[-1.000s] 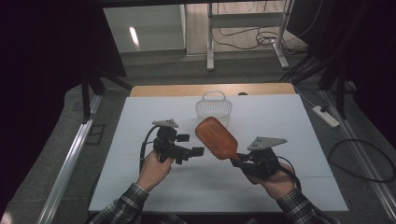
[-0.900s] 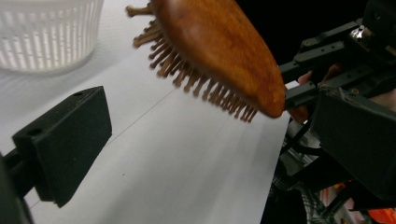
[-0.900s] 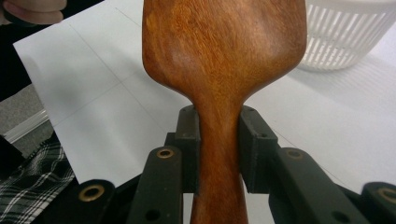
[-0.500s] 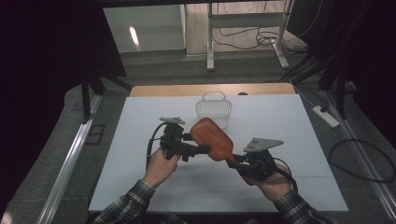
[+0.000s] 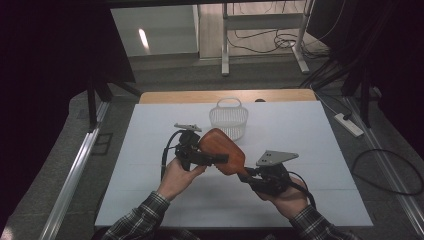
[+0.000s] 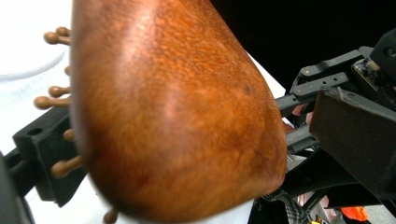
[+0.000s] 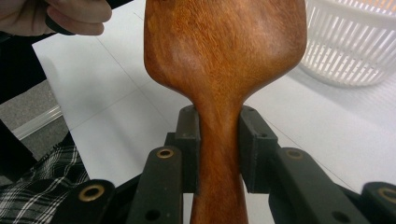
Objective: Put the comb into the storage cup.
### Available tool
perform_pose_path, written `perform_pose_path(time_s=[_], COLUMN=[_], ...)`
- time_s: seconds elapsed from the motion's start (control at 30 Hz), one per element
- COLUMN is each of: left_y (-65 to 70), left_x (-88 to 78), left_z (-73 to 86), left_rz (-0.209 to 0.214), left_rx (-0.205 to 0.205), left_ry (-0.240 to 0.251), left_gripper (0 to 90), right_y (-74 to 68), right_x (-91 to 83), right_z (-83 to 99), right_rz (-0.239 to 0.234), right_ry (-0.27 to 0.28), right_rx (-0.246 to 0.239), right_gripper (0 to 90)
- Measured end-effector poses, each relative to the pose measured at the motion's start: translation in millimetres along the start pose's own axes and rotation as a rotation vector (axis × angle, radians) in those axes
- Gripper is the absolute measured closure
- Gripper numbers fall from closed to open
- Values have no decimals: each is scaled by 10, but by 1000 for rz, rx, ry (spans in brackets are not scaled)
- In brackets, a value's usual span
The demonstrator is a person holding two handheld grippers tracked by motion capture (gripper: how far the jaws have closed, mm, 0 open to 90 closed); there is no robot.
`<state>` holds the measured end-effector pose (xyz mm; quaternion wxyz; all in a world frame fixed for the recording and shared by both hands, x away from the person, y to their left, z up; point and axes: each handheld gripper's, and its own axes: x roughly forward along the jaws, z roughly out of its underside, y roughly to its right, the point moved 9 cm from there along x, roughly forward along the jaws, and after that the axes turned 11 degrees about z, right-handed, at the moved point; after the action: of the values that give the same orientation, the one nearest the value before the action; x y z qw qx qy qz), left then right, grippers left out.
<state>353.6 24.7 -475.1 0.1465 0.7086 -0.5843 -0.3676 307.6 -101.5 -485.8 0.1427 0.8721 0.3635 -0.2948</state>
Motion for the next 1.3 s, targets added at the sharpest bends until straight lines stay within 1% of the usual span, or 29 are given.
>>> perform_pose_path(time_s=[0.17, 0.27, 0.3, 0.33, 0.4, 0.43, 0.5, 0.53, 0.57, 0.6, 0.63, 0.67, 0.7, 0.73, 0.77, 0.8, 0.83, 0.87, 0.9, 0.93, 0.97, 1.0, 1.03, 1.17, 1.27, 1.3], left_y=[-8, -11, -12, -5, 6, 12, 7, 1, 1, 1, 1, -3, -3, 5, 8, 11, 22, 27, 36, 36, 44, 51, 55, 61, 79, 86], left_x=[7, 8, 5, 4, 6, 13, 15, 9, 9, 5, 2, -4, -4, -4, -9, -16, -22, -27, -38, -38, -42, -42, -39, -41, -52, -59], left_z=[5, 9, 11, 10, 7, 7, 10, 14, 14, 14, 17, 29, 29, 35, 38, 40, 38, 35, 27, 27, 27, 30, 34, 42, 33, 27], left_rz=[10, 9, 11, 25, 44, 48, 38, 46, 46, 60, 79, 95, 95, 107, 115, 129, 161, 173, 206, 206, 220, 225, 220, 222, 223, 214], left_rx=[-16, -18, -19, -25, -33, -39, -39, -49, -49, -62, -68, -74, -74, -80, -81, -88, -100, -106, -121, -121, -130, -133, -134, -133, -120, -105], left_ry=[4, 2, 1, 6, 12, 12, 11, 15, 15, 21, 23, 14, 14, 11, 9, 9, 19, 26, 38, 38, 43, 45, 43, 46, 43, 43], left_gripper=[45, 85, 85, 138, 147, 161, 189, 205, 219, 241, 241, 275, 288, 288, 346, 346, 378, 438, 454, 475, 495, 495, 521, 550, 561, 563], right_y=[-17, -19, -18, -20, -21, -26, -39, -37, -37, -33, -33, -35, -34, -34, -29, -29, -29, -35, -37, -39, -42, -42, -41, -42, -40, -39], right_x=[12, 14, 14, 10, 8, 8, 10, 11, 11, 15, 15, 21, 28, 28, 49, 49, 61, 82, 90, 102, 111, 111, 131, 145, 148, 149], right_z=[3, 3, 0, -9, -11, -14, -15, -13, -13, -9, -9, -2, 6, 6, 32, 32, 46, 63, 68, 76, 79, 79, 88, 97, 91, 86], right_rz=[0, -4, -2, -7, -7, -8, -12, -12, -12, -12, -12, -18, -17, -17, -16, -16, -16, -17, -15, -10, -8, -8, -9, -9, -18, -19], right_ry=[3, 5, 8, 18, 19, 23, 26, 24, 24, 22, 22, 19, 14, 14, 1, 1, -8, -17, -20, -25, -28, -28, -37, -43, -41, -38], right_rx=[-8, -8, -9, -6, -9, -10, -15, -15, -15, -13, -13, -15, -16, -16, -25, -25, -33, -40, -43, -55, -58, -58, -60, -62, -58, -56], right_gripper=[719, 719, 719, 719, 719, 719, 719, 719, 719, 719, 719, 719, 718, 718, 719, 719, 719, 720, 719, 719, 719, 719, 716, 714, 704, 696])
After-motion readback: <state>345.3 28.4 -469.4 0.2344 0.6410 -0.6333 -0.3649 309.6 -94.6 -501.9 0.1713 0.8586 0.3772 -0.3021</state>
